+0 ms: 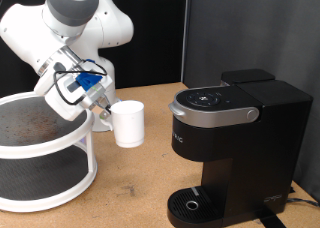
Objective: Make a cup of coffee with the keurig machine
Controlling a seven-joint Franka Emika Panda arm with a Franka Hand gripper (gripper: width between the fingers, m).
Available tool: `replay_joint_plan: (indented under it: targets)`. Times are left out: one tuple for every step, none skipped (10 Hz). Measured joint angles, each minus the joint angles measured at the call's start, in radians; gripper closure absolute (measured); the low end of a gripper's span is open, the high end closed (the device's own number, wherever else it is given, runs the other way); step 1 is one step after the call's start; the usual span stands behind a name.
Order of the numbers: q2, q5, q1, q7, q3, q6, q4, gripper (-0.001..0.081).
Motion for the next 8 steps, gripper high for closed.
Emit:
replay_joint_plan:
  targets:
    - [0.001, 0.000, -0.001, 0.001, -0.001, 0.000, 0.000, 0.0734]
    - [0.000, 0.014, -0.001, -0.006, -0.006, -0.003, -0.002, 0.0734]
    - [0.003, 0.022, -0.001, -0.011, -0.009, -0.003, -0.007, 0.0734]
    - [0.014, 0.038, 0.002, -0.016, -0.009, 0.011, -0.014, 0.0734]
    - [0.034, 0.068, 0.010, -0.034, -0.008, 0.030, -0.018, 0.0734]
    - [0.064, 0.110, 0.024, -0.059, -0.008, 0.050, -0.018, 0.0734]
    - [0.095, 0.162, 0.041, -0.089, -0.006, 0.064, -0.014, 0.0734]
    - [0.126, 0.215, 0.059, -0.121, -0.005, 0.072, -0.006, 0.0734]
